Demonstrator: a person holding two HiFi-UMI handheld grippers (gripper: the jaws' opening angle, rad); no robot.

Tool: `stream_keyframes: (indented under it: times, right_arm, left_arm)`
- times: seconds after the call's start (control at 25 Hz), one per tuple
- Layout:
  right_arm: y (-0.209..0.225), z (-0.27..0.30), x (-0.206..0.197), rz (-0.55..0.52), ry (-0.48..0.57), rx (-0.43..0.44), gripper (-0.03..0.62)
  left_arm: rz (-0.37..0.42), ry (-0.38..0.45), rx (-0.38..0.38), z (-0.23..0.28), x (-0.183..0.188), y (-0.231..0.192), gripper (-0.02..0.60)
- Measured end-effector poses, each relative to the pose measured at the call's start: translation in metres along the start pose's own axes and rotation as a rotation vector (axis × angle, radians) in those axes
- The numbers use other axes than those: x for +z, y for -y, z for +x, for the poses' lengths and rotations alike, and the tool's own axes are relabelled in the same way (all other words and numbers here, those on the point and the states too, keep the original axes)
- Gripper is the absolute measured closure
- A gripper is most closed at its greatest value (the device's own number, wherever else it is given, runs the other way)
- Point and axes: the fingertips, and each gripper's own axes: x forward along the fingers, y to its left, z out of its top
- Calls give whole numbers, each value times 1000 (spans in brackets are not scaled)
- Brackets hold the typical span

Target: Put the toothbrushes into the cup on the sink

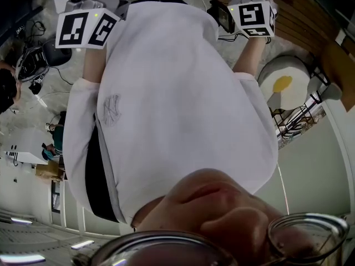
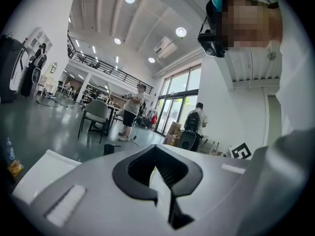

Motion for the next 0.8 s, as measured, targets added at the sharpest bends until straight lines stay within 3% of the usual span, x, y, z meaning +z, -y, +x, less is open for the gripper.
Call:
stream_keyframes:
  times: [0.2,0.48,0.8]
  right_arm:
    - [-14,28,-24,-166,-134,117,485]
    - [-46,61,-46,-281,-235,335,491]
    - [-63,91,-83,-432,-381,457,490]
  left_arm:
    - [-6,-1,22,-2,-1,-3,580]
    - [-4,9,54,-4,2,-11,580]
    - [-7,22,113,-17,1,-26,580]
